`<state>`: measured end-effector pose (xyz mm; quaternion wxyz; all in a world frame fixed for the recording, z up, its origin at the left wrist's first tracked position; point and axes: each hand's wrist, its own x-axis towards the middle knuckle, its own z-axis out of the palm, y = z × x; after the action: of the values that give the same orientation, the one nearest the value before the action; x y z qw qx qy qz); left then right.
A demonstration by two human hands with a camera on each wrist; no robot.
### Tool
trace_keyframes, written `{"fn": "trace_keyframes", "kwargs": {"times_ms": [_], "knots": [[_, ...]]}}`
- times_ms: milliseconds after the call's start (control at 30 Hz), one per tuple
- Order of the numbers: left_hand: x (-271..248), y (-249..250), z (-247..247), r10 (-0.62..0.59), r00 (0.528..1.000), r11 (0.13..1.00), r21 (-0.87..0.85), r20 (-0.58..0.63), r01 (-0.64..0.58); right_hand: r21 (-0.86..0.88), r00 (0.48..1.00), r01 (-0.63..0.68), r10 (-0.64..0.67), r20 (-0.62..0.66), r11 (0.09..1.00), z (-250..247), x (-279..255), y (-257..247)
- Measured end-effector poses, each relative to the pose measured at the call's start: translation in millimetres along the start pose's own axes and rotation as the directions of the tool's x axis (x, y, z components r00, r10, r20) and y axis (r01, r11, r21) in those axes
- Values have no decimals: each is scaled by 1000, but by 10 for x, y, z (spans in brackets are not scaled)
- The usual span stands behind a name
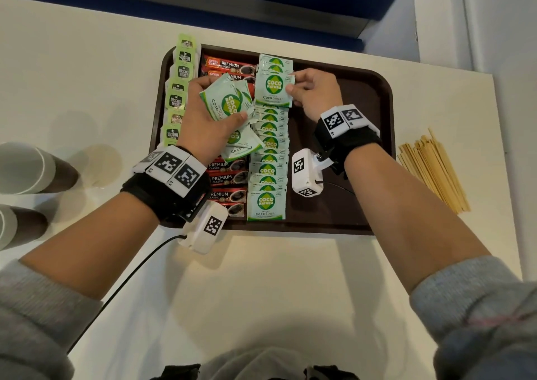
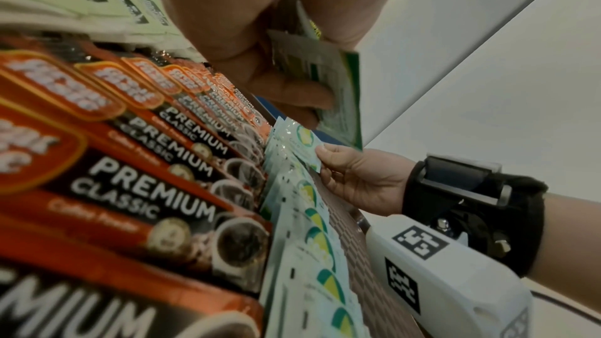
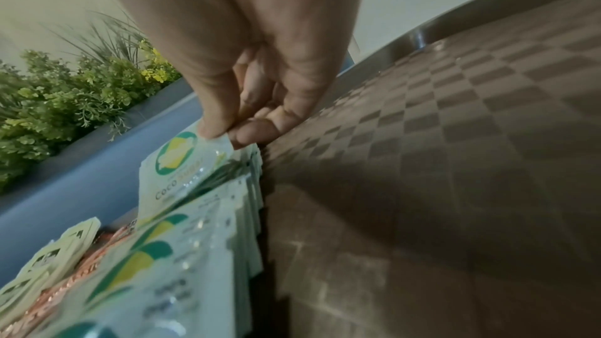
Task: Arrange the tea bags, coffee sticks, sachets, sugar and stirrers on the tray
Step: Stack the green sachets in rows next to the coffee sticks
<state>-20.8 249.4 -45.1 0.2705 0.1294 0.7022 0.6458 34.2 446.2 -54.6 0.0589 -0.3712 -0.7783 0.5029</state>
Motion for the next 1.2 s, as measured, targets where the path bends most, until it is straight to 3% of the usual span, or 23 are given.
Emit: {"fn": "trace_keyframes", "kwargs": {"times_ms": [300,1200], "knots": [[-15,15,17,1,1000,1000,20,-17,-1,-104,995,-35,25,-96,994,22,-49,9],[-27,42,23,-28,999,998,47,-19,28,-130,992,-45,29,-125,990,-47,-57,-33]]}}
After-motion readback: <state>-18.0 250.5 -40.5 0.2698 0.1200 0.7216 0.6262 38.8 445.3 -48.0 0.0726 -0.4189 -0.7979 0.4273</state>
